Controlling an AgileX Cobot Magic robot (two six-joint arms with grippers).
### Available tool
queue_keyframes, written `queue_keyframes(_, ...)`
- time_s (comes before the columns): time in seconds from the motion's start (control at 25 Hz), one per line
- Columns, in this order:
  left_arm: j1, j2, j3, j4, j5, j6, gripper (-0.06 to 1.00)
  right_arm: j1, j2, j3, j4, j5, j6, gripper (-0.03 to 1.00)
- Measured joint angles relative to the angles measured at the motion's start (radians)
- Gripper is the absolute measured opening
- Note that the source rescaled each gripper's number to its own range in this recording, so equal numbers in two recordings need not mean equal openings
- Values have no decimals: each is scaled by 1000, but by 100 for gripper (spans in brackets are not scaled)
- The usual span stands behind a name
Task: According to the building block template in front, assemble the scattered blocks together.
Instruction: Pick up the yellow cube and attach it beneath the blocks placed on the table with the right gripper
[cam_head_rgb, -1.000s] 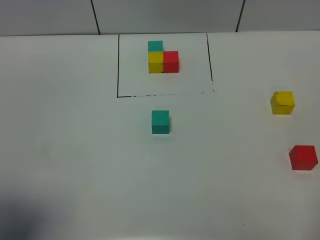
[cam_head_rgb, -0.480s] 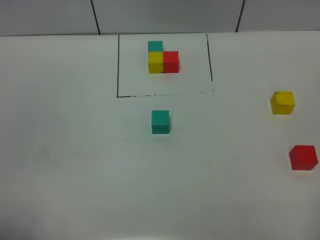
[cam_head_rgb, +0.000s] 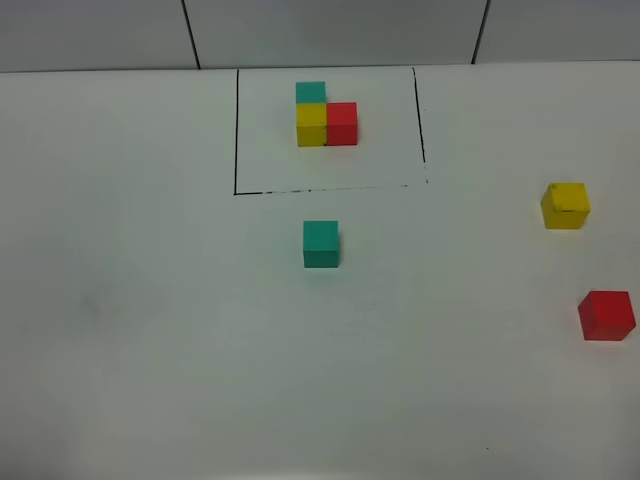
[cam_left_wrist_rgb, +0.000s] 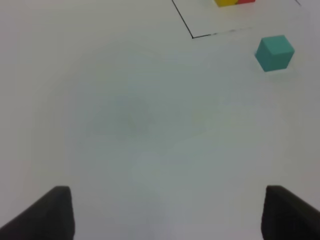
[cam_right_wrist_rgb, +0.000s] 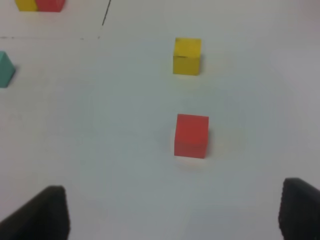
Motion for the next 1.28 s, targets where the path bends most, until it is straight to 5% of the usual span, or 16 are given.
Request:
queue_keyframes(0.84, 0, 0, 27, 0, -48, 0, 82, 0, 0, 0, 0, 0, 0, 79)
queue_keyframes(1.28, 135, 0, 27, 0, -48, 0, 82, 0, 0, 0, 0, 0, 1, 79)
